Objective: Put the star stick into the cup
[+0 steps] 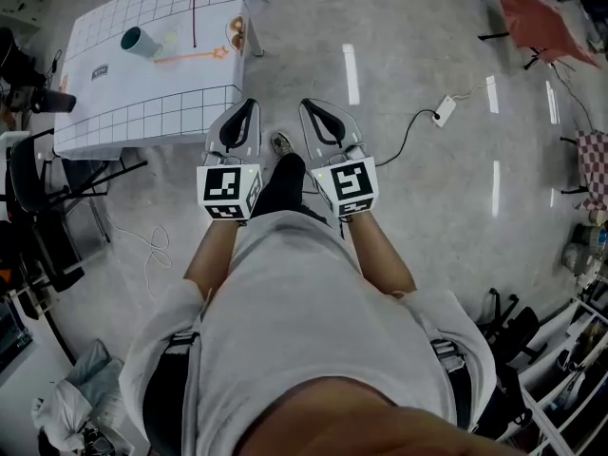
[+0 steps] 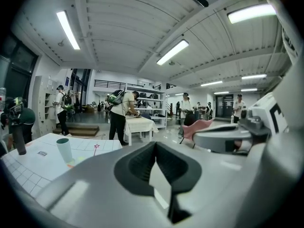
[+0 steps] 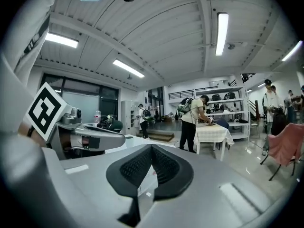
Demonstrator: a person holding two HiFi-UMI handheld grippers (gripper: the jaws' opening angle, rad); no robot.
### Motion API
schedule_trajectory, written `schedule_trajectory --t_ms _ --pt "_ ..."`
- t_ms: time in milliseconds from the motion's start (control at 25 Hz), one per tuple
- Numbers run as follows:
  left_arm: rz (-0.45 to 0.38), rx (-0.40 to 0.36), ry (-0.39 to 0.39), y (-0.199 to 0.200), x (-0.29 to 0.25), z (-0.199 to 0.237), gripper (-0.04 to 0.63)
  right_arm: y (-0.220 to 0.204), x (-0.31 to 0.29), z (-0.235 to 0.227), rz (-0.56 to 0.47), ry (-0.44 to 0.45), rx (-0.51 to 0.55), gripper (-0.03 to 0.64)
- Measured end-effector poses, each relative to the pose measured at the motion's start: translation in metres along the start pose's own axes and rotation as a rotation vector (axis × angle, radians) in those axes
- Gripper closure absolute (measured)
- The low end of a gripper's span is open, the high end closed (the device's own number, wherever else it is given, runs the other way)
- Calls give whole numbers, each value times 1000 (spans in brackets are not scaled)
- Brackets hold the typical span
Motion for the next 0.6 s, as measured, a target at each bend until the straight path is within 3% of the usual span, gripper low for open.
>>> schedule_trajectory --t_ms 240,600 --pt "61 40 31 15 -88 56 592 18 -90 -58 36 52 -24 617" --pt "116 103 94 34 -177 121 592 28 -213 -106 160 245 12 617"
Point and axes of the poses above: the fingertips, and each gripper's own axes: x backward along the fingers, z to its left, y out of its top, the point moved 7 cm from there along x, backward along the fingers
